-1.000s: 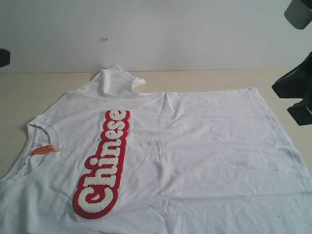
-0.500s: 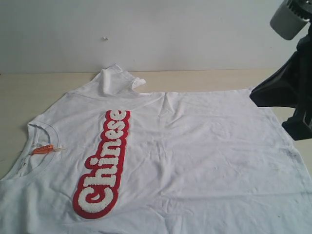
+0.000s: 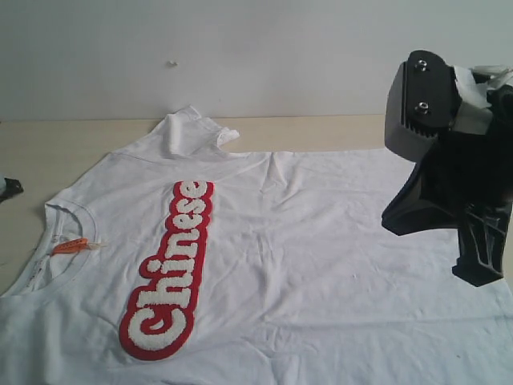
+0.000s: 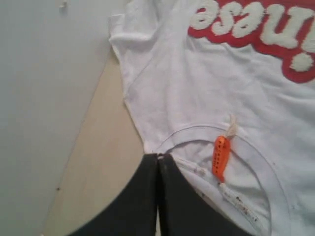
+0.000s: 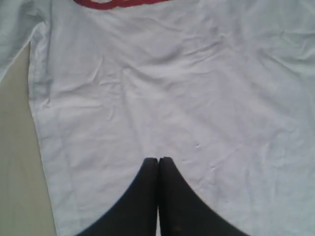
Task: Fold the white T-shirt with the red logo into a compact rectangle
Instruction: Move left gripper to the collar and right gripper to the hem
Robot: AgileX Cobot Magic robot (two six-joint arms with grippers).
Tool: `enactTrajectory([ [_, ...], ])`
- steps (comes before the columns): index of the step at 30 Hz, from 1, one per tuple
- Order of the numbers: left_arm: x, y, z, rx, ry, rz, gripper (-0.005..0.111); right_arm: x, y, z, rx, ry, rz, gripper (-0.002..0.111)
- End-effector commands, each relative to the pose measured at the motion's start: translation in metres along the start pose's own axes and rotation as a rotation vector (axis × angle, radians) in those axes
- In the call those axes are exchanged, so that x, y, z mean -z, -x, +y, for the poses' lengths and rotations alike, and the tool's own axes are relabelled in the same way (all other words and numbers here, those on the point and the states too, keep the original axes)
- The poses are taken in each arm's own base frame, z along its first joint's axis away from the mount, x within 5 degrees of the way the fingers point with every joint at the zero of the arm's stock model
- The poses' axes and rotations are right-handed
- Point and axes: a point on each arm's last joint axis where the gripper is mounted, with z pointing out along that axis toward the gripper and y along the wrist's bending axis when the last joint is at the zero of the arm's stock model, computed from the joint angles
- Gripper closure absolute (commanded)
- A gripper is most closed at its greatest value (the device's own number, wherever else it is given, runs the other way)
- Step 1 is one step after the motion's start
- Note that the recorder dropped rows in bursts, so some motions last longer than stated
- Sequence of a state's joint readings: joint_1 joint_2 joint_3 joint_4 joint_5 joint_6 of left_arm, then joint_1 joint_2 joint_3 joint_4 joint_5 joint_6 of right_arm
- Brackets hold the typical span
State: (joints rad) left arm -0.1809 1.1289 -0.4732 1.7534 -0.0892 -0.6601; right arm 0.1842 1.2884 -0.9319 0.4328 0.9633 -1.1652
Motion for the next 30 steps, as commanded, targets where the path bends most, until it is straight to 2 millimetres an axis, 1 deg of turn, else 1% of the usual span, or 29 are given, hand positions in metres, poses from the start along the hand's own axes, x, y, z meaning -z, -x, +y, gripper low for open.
enactTrajectory([
  [1,-0.008,0.009,-0.012,-0.085,-0.054,-0.02,0.107,-0.002,-0.003,-0.005,0.055,-0.018,0.05,0.108],
  [5,-0.007,0.009,-0.012,-0.064,-0.054,-0.022,0.107,-0.002,-0.003,-0.005,0.052,-0.023,0.057,0.108],
  [8,-0.006,0.01,-0.011,0.071,-0.048,-0.023,0.107,-0.002,-0.003,-0.005,0.05,-0.022,0.053,0.108],
  [9,-0.005,0.01,-0.01,0.083,-0.043,-0.026,0.107,-0.002,-0.003,-0.005,0.052,-0.022,0.055,0.108],
  [12,0.004,0.013,-0.006,0.09,-0.013,-0.053,0.107,-0.002,-0.003,-0.005,0.042,-0.018,0.052,0.108],
  [16,0.013,0.016,-0.003,0.226,0.015,-0.079,0.107,-0.002,-0.002,-0.004,0.006,-0.013,0.045,0.108],
  [18,0.014,0.017,-0.002,0.263,0.02,-0.085,0.107,-0.002,-0.002,-0.004,-0.008,-0.004,0.042,0.108],
  [23,0.011,0.011,0.001,0.26,0.064,-0.025,0.107,-0.002,-0.002,-0.003,-0.113,-0.006,0.04,0.108],
  [25,0.008,0.008,0.001,0.22,0.07,0.004,0.107,-0.002,-0.002,-0.004,-0.121,-0.012,0.037,0.108],
  [28,-0.002,0.007,0.001,0.076,0.041,0.031,0.107,-0.002,-0.006,-0.009,-0.041,-0.069,0.084,0.108],
  [30,-0.014,0.01,0.006,0.068,0.016,0.033,0.107,0.0,-0.012,-0.016,0.036,-0.14,0.158,0.108],
])
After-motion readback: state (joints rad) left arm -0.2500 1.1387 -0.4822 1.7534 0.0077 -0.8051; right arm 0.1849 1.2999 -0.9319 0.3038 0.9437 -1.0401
